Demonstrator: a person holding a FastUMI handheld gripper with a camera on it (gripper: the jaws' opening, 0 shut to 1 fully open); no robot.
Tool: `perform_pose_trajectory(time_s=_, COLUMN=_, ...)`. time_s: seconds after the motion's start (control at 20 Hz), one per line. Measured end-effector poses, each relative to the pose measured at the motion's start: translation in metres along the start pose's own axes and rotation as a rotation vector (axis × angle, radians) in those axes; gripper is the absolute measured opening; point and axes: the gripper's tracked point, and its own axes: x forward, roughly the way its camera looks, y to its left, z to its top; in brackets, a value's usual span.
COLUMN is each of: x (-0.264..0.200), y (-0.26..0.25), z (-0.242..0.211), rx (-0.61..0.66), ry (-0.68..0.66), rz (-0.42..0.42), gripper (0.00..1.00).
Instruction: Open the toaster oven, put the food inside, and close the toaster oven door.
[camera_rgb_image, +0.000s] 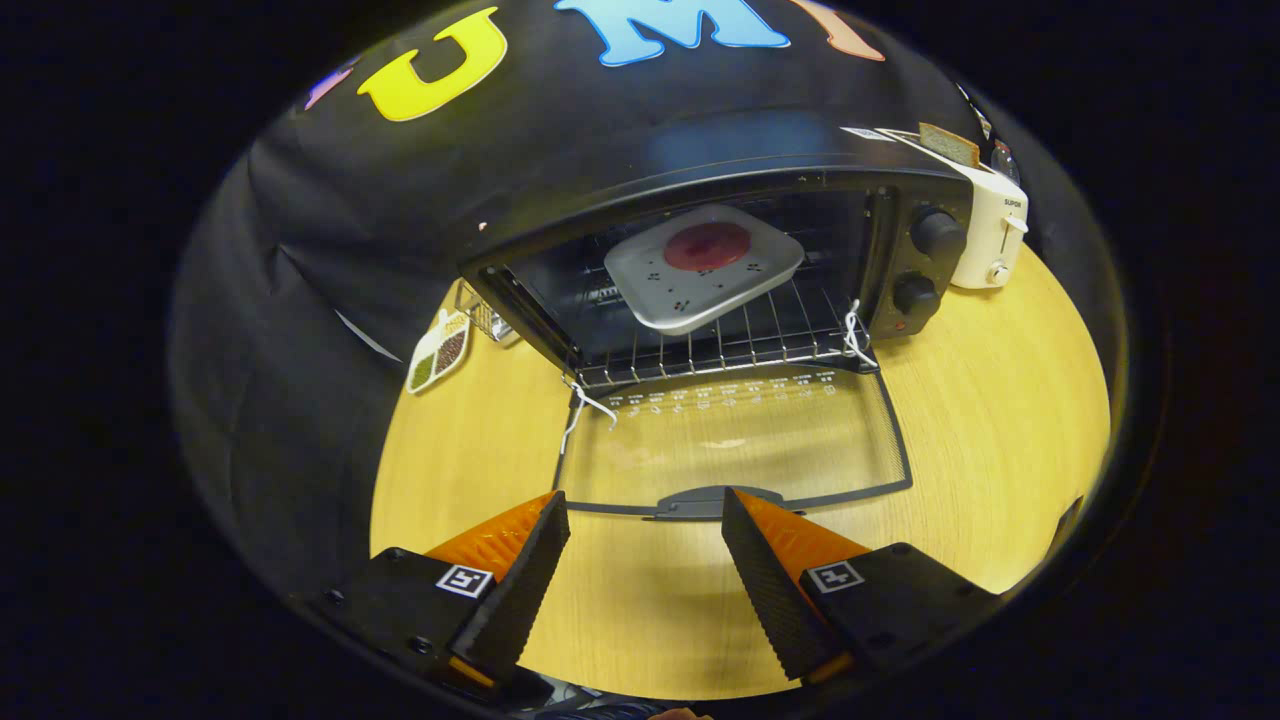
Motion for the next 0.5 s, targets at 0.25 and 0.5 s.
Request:
perform_pose_trajectory(time_s=0.25, x=0.016, y=-0.04, z=-0.033, rx=-0.11, ry=0.104, rz=-0.164, gripper=0.98)
perform_pose_trajectory(time_s=0.5, x=0.041, y=-0.063, z=-0.053, rx=-0.157, ry=0.159, rz=-0.249, gripper=0.99)
